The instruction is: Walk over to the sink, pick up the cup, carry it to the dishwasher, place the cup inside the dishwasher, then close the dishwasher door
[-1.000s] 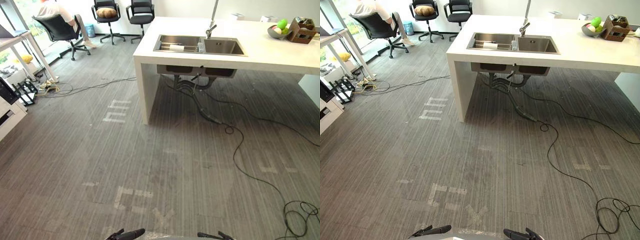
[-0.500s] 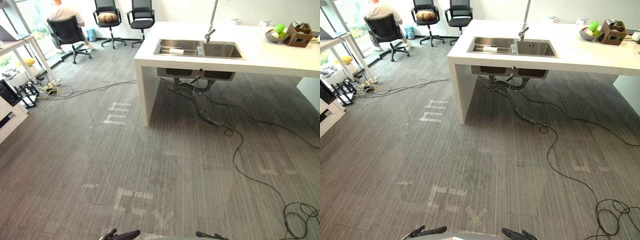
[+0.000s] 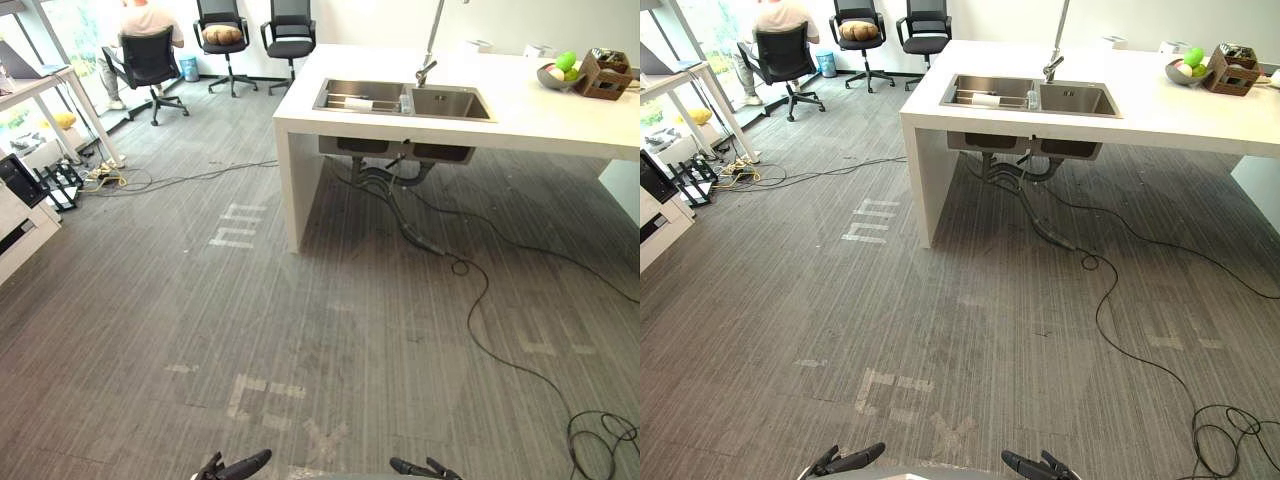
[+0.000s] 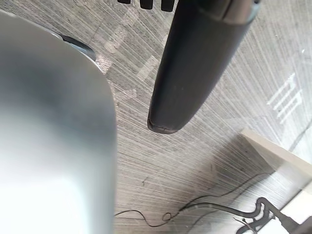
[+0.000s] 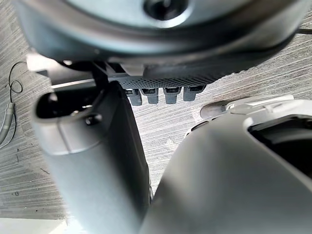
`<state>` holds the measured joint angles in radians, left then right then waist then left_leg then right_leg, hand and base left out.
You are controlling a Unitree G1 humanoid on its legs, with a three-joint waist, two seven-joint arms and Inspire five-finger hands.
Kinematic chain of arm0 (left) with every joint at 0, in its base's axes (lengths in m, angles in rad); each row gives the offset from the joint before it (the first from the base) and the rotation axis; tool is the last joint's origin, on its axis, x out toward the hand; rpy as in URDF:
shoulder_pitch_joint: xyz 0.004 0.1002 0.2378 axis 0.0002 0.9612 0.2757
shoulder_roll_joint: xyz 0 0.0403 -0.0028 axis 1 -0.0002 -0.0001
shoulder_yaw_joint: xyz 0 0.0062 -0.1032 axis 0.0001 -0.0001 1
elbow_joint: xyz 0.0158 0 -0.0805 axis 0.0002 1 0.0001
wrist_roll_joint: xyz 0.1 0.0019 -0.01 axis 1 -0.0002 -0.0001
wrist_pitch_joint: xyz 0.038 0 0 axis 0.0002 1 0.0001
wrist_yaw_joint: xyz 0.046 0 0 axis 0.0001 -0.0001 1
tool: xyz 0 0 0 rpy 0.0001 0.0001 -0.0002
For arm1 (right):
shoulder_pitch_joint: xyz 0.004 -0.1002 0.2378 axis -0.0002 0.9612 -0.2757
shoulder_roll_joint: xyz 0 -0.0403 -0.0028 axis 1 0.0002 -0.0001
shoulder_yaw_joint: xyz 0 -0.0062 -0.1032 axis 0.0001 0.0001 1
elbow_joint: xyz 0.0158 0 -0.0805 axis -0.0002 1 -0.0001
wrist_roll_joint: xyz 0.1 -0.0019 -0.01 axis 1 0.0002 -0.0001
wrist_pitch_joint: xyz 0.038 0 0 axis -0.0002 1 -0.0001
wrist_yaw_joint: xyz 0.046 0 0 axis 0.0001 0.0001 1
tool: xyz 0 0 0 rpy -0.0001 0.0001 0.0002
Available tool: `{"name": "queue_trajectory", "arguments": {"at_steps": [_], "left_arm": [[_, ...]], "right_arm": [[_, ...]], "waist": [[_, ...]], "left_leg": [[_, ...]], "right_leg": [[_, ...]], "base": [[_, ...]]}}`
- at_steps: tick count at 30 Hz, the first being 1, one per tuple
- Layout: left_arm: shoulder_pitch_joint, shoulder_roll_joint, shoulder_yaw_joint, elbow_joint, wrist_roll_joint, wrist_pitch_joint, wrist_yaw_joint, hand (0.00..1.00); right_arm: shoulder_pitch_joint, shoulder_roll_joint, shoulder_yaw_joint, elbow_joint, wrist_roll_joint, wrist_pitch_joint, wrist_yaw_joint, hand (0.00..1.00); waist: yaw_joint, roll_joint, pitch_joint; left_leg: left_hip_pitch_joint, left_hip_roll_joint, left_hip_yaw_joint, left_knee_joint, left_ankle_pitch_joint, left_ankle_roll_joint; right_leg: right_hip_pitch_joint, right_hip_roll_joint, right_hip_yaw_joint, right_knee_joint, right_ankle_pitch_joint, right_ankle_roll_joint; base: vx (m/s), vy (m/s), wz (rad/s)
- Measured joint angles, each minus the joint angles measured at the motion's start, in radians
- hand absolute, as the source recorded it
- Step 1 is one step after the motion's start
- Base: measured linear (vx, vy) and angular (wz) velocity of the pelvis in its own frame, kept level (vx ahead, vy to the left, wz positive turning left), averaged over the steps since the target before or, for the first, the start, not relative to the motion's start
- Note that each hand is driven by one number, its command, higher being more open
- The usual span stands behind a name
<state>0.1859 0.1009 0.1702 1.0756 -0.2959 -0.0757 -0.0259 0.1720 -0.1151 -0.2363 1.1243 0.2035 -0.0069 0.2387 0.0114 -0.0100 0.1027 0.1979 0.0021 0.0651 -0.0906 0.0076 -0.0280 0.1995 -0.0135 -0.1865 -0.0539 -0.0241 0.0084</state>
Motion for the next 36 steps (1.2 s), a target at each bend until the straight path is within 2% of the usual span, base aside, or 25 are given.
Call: {"name": "queue_trajectory", "arguments": {"at_steps": [4, 7, 10, 11, 12, 13, 14, 15, 16, 18, 21, 23, 25, 26, 27, 28, 29, 30, 31, 32, 33, 35, 36], "left_arm": [[0.000, -0.001, 0.000, 0.000, -0.003, -0.016, -0.005, 1.00], [0.005, -0.007, -0.002, -0.001, -0.056, -0.023, -0.016, 1.00], [0.013, -0.002, -0.002, -0.004, -0.097, -0.028, -0.053, 1.00], [0.013, 0.002, -0.002, -0.007, -0.099, -0.032, -0.061, 1.00], [0.013, 0.009, -0.004, -0.018, -0.099, -0.041, -0.075, 1.00], [0.017, 0.012, -0.006, -0.028, -0.099, -0.054, -0.090, 1.00], [0.019, 0.011, -0.006, -0.032, -0.097, -0.063, -0.093, 1.00], [0.030, 0.015, -0.020, -0.042, -0.090, -0.074, -0.092, 1.00], [0.031, 0.017, -0.024, -0.046, -0.077, -0.078, -0.094, 1.00], [0.022, 0.019, -0.025, -0.045, -0.073, -0.073, -0.094, 1.00], [0.004, 0.019, -0.025, -0.041, -0.039, -0.055, -0.091, 1.00], [-0.014, 0.017, -0.024, -0.040, -0.014, -0.036, -0.082, 1.00], [-0.020, 0.010, -0.018, -0.042, 0.015, -0.024, -0.071, 1.00], [-0.016, 0.002, -0.007, -0.050, 0.039, -0.026, -0.052, 1.00], [-0.008, -0.008, 0.016, -0.061, 0.058, -0.032, -0.037, 1.00], [-0.005, -0.014, 0.029, -0.064, 0.066, -0.034, -0.033, 1.00], [-0.006, -0.040, 0.050, -0.064, 0.086, -0.034, -0.013, 1.00], [0.009, -0.067, 0.075, -0.065, 0.106, -0.039, 0.003, 1.00], [0.014, -0.074, 0.082, -0.065, 0.116, -0.039, 0.006, 1.00], [0.015, -0.084, 0.097, -0.064, 0.129, -0.041, 0.007, 1.00], [0.026, -0.087, 0.118, -0.061, 0.140, -0.046, 0.011, 1.00], [0.027, -0.085, 0.122, -0.062, 0.142, -0.068, 0.019, 1.00], [0.027, -0.085, 0.136, -0.061, 0.169, -0.100, 0.035, 1.00]], "right_arm": [[0.000, 0.000, 0.008, 0.000, 0.001, -0.015, 0.009, 1.00], [0.017, 0.002, 0.028, -0.003, 0.080, -0.076, 0.032, 1.00], [0.018, 0.025, 0.025, -0.037, 0.189, -0.097, 0.030, 1.00], [0.018, 0.034, 0.025, -0.055, 0.196, -0.101, 0.030, 1.00], [0.018, 0.052, 0.026, -0.085, 0.196, -0.117, 0.030, 1.00], [0.013, 0.058, 0.028, -0.108, 0.195, -0.126, 0.031, 1.00], [0.014, 0.054, 0.032, -0.116, 0.191, -0.132, 0.029, 1.00], [0.008, 0.054, 0.038, -0.135, 0.198, -0.147, 0.029, 1.00], [0.005, 0.055, 0.047, -0.140, 0.198, -0.157, 0.029, 1.00], [0.002, 0.059, 0.049, -0.141, 0.215, -0.176, 0.033, 1.00], [0.005, 0.071, 0.047, -0.143, 0.246, -0.203, 0.045, 1.00], [0.015, 0.072, 0.043, -0.146, 0.250, -0.203, 0.057, 1.00], [0.035, 0.077, 0.028, -0.160, 0.263, -0.203, 0.071, 1.00], [0.038, 0.089, 0.012, -0.163, 0.267, -0.203, 0.077, 1.00], [0.047, 0.102, 0.006, -0.181, 0.266, -0.202, 0.079, 1.00], [0.054, 0.104, 0.005, -0.187, 0.264, -0.202, 0.078, 1.00], [0.050, 0.096, -0.004, -0.189, 0.267, -0.190, 0.077, 1.00], [0.045, 0.083, -0.013, -0.199, 0.264, -0.175, 0.076, 1.00], [0.048, 0.076, -0.014, -0.207, 0.264, -0.172, 0.075, 1.00], [0.044, 0.069, -0.015, -0.207, 0.263, -0.169, 0.074, 1.00], [0.033, 0.065, -0.012, -0.202, 0.262, -0.158, 0.070, 1.00], [0.026, 0.062, -0.010, -0.189, 0.260, -0.155, 0.070, 1.00], [0.013, 0.060, -0.019, -0.146, 0.260, -0.160, 0.073, 1.00]], "waist": [[0.000, -0.003, 0.006], [-0.001, -0.004, 0.010], [-0.002, -0.020, 0.020], [-0.002, -0.028, 0.024], [-0.003, -0.044, 0.029], [0.000, -0.053, 0.036], [-0.001, -0.052, 0.038], [-0.007, -0.039, 0.045], [-0.009, -0.034, 0.047], [-0.009, -0.031, 0.052], [-0.013, -0.023, 0.057], [-0.013, -0.023, 0.062], [-0.021, -0.023, 0.062], [-0.038, -0.022, 0.061], [-0.046, -0.026, 0.056], [-0.045, -0.025, 0.054], [-0.047, -0.003, 0.054], [-0.049, 0.034, 0.033], [-0.051, 0.045, 0.028], [-0.050, 0.062, 0.025], [-0.047, 0.068, 0.025], [-0.046, 0.069, 0.025], [-0.033, 0.063, 0.028]], "left_leg": [[-0.001, -0.003, -0.014, 0.000, 0.005, 0.002], [-0.002, -0.009, -0.028, -0.001, 0.007, 0.005], [-0.006, -0.038, -0.025, 0.001, -0.017, 0.037], [-0.006, -0.048, -0.018, 0.004, -0.024, 0.047], [-0.015, -0.061, 0.025, 0.041, -0.040, 0.065], [-0.022, -0.073, 0.030, 0.063, -0.063, 0.072], [-0.019, -0.078, 0.024, 0.059, -0.068, 0.083], [-0.004, -0.075, 0.021, 0.056, -0.072, 0.095], [0.011, -0.060, 0.020, 0.060, -0.077, 0.102], [0.032, -0.032, 0.021, 0.065, -0.098, 0.101], [0.055, 0.024, 0.020, 0.120, -0.161, 0.074], [0.086, 0.036, 0.013, 0.145, -0.208, 0.058], [0.127, 0.029, -0.006, 0.171, -0.263, 0.039], [0.156, 0.029, -0.032, 0.191, -0.304, 0.026], [0.177, 0.027, -0.046, 0.218, -0.344, 0.006], [0.180, 0.028, -0.046, 0.247, -0.366, -0.007], [0.170, 0.052, -0.041, 0.316, -0.385, -0.023], [0.089, 0.088, -0.041, 0.508, -0.388, -0.034], [0.047, 0.107, -0.043, 0.602, -0.379, -0.048], [0.001, 0.127, -0.052, 0.733, -0.339, -0.088], [-0.064, 0.144, -0.077, 0.941, -0.223, -0.131], [-0.143, 0.173, -0.059, 1.160, -0.208, -0.136], [-0.229, 0.208, -0.012, 1.316, -0.226, -0.104]], "right_leg": [[0.002, -0.003, -0.013, 0.002, -0.001, 0.001], [-0.003, -0.011, -0.027, 0.030, -0.020, 0.012], [-0.106, -0.063, -0.032, 0.239, -0.140, 0.030], [-0.124, -0.081, -0.036, 0.281, -0.164, 0.042], [-0.150, -0.118, -0.046, 0.347, -0.200, 0.075], [-0.183, -0.156, -0.050, 0.441, -0.225, 0.113], [-0.207, -0.169, -0.048, 0.509, -0.229, 0.120], [-0.258, -0.185, -0.046, 0.611, -0.230, 0.117], [-0.281, -0.179, -0.057, 0.616, -0.239, 0.101], [-0.327, -0.162, -0.074, 0.605, -0.241, 0.098], [-0.419, -0.106, -0.076, 0.564, -0.223, 0.087], [-0.471, -0.081, -0.050, 0.546, -0.190, 0.084], [-0.501, -0.077, -0.010, 0.555, -0.162, 0.058], [-0.497, -0.081, -0.007, 0.571, -0.141, 0.024], [-0.481, -0.079, -0.010, 0.558, -0.131, 0.008], [-0.476, -0.075, -0.005, 0.565, -0.087, -0.025], [-0.467, -0.063, -0.017, 0.598, -0.123, -0.021], [-0.440, -0.032, -0.034, 0.586, -0.165, -0.037], [-0.425, -0.014, -0.041, 0.577, -0.178, -0.046], [-0.398, 0.008, -0.045, 0.569, -0.194, -0.066], [-0.331, 0.040, -0.036, 0.540, -0.223, -0.090], [-0.246, 0.080, -0.020, 0.475, -0.233, -0.100], [-0.163, 0.112, 0.012, 0.398, -0.232, -0.107]], "base": [[-0.05, -0.017, 0.10], [-0.04, -0.004, 0.14], [-0.03, 0.041, 0.09], [0.01, 0.051, 0.23], [0.06, 0.074, 0.25], [0.06, 0.072, 0.19], [0.08, 0.088, 0.08], [0.11, 0.094, 0.01], [0.15, 0.098, 0.01], [0.21, 0.050, -0.04], [0.27, 0.005, -0.03], [0.37, -0.042, 0.16], [0.49, -0.119, 0.42], [0.64, -0.214, 0.64], [0.66, -0.241, 0.63], [0.45, -0.194, 0.41], [0.53, -0.283, 0.21], [0.54, -0.285, 0.15], [0.54, -0.278, 0.04], [0.57, -0.229, -0.15], [0.56, -0.218, -0.23], [0.50, -0.196, -0.37], [0.44, -0.166, -0.45]]}}
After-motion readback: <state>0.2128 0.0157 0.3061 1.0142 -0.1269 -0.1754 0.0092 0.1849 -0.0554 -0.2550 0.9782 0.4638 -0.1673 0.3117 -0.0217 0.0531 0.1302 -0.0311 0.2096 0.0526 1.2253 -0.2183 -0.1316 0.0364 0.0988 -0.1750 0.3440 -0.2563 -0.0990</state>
